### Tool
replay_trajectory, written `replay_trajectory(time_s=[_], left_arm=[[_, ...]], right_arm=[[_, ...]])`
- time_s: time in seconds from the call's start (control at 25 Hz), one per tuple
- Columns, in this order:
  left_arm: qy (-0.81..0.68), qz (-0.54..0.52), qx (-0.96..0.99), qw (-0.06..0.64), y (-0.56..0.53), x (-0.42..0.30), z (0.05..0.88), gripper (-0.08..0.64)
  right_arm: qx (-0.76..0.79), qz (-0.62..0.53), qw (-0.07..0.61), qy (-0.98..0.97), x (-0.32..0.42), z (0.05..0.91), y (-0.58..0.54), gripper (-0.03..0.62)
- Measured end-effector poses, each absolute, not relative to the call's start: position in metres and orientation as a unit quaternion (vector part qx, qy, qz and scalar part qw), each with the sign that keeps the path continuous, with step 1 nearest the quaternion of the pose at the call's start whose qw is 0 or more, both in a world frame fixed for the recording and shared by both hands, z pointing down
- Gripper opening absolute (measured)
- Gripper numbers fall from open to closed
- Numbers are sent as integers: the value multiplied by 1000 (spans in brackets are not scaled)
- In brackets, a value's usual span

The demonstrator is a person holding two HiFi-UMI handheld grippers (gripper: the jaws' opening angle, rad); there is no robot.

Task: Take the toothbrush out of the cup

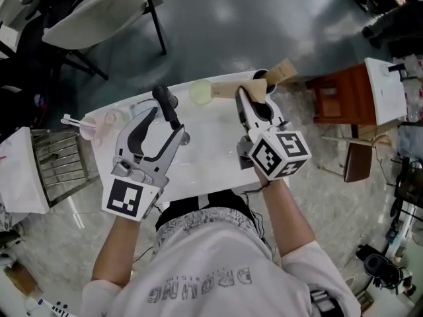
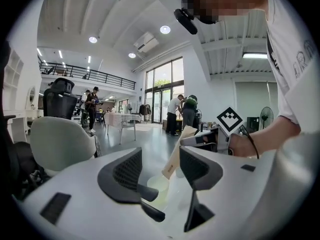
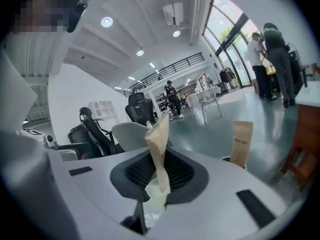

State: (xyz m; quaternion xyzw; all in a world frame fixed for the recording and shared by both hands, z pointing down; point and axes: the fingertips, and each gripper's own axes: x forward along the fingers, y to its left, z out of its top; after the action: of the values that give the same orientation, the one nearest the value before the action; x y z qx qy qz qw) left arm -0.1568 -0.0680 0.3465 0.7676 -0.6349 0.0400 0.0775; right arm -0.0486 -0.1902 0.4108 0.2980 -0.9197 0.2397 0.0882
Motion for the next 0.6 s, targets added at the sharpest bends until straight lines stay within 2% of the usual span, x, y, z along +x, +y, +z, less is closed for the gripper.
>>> replay_trajectory(time_s=[0.6], left_arm=[[-571, 46, 818, 57, -92, -117, 333, 247]], right_arm=[[383, 234, 60, -892, 32, 388, -193, 51]])
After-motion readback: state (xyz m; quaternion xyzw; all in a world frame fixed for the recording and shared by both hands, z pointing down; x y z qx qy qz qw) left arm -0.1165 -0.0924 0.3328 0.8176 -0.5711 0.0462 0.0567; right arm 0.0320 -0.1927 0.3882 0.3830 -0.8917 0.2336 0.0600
